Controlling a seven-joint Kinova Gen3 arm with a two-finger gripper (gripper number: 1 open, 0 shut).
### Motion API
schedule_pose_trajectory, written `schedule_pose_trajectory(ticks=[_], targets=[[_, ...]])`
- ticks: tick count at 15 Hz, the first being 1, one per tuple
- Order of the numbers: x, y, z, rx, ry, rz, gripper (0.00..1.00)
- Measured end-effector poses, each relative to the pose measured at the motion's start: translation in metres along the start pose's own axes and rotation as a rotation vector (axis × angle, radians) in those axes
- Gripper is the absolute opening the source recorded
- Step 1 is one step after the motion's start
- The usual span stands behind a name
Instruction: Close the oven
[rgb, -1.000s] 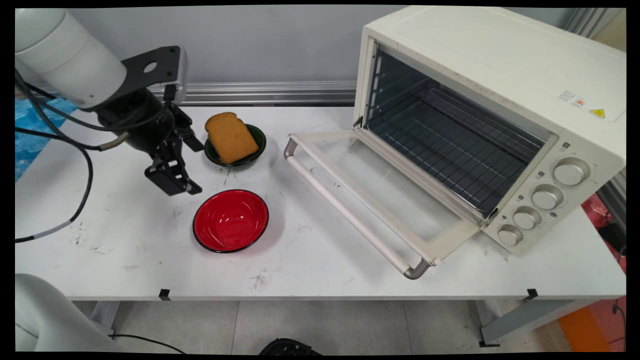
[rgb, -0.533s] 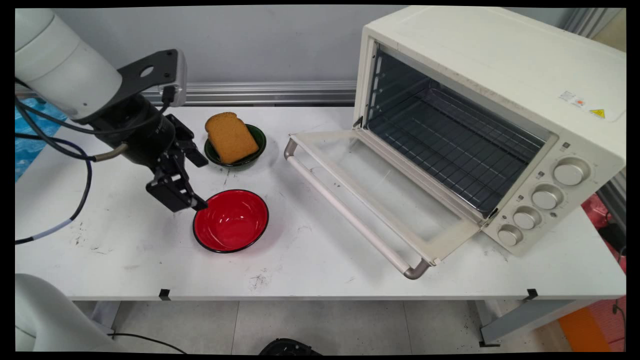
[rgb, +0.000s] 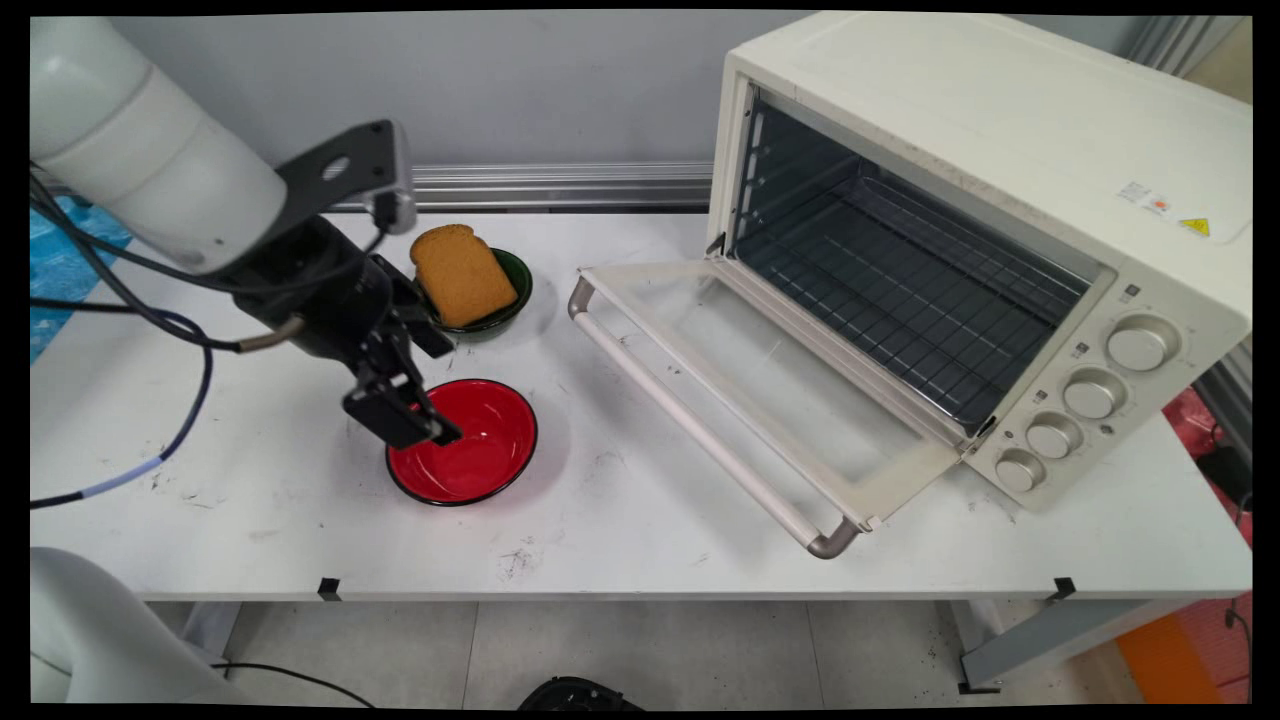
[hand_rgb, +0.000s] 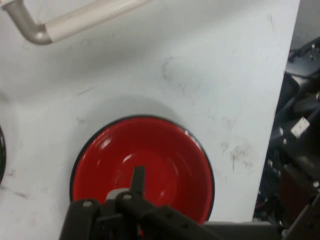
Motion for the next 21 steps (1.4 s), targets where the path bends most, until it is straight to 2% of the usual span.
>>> schedule_pose_trajectory(ticks=[10,21], targets=[[0.026,0.016,0.056,0.022,0.044,-0.050,1.00],[0.046,0.017,0.117,0.033,0.083,-0.101,1.00]])
